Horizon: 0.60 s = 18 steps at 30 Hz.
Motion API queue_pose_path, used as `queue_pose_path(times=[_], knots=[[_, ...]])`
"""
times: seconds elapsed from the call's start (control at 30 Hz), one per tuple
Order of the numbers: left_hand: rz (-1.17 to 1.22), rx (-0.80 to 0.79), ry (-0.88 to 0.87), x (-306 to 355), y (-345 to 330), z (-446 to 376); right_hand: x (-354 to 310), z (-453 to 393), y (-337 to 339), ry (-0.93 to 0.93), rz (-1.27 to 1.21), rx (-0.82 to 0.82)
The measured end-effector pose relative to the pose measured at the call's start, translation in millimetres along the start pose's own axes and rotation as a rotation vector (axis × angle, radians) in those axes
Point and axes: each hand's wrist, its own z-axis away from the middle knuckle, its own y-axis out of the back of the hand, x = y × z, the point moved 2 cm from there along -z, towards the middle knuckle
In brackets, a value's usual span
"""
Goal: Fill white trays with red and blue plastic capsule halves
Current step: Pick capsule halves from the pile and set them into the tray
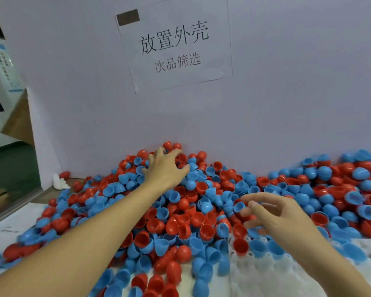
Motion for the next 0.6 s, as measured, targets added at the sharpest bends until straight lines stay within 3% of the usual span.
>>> queue_pose_path(times=[0.13, 0.23, 0.43, 0.6], knots=[[-0.083, -0.154, 0.324, 1.6, -14.4, -34.3, 3.2, -3.2, 5.9, 0.037, -0.024, 0.034], [-0.125, -0.212, 0.445, 6.0, -28.9, -44.4, 5.1, -4.3, 8.7, 0.048, -0.044, 0.044], [-0.098, -0.119, 0.384, 3.2, -39.0, -41.9, 5.1, -3.8, 10.5, 0.058, -0.068, 0.035], [-0.161, -0.181, 0.356, -2.5, -34.8, -45.6, 4.1, -4.1, 10.3, 0.07, -0.061, 0.029]])
